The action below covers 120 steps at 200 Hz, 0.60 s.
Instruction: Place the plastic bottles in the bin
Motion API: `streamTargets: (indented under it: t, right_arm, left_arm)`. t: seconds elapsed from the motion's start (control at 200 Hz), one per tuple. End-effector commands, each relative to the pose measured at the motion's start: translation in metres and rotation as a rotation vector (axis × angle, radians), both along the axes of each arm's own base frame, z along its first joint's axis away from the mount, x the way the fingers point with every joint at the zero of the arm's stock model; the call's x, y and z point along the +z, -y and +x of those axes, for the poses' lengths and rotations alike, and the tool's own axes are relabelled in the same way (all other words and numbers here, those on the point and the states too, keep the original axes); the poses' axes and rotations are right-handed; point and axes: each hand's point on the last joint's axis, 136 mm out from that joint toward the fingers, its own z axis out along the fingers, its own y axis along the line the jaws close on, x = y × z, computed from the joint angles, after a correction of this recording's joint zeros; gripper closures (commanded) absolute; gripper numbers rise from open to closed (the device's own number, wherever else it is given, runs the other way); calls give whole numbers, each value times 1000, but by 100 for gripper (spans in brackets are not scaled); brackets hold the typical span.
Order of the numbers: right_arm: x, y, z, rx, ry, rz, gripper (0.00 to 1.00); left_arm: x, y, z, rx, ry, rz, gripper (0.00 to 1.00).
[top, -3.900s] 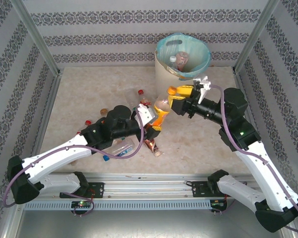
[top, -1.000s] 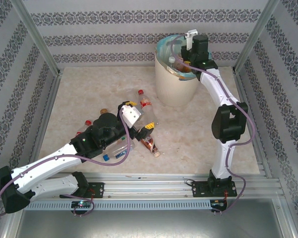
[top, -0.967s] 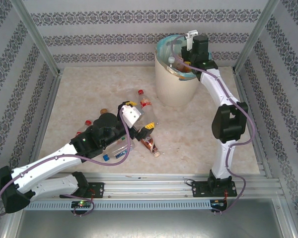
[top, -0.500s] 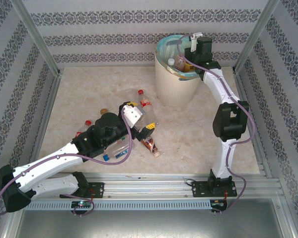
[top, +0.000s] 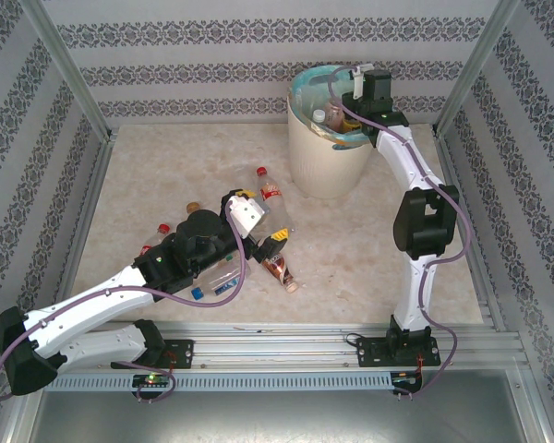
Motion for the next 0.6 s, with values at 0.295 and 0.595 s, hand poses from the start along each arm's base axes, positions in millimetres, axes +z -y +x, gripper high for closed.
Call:
streamTargets:
  t: [0.295,0.595]
  right_arm:
    - [114,-27,-39,79,107,119,37]
    - [200,-44,-109,147,258,246,30]
  left_arm:
    - [7,1,-5,-11,13,-26,0]
    - [12,-4,-3,16,19,-21,0]
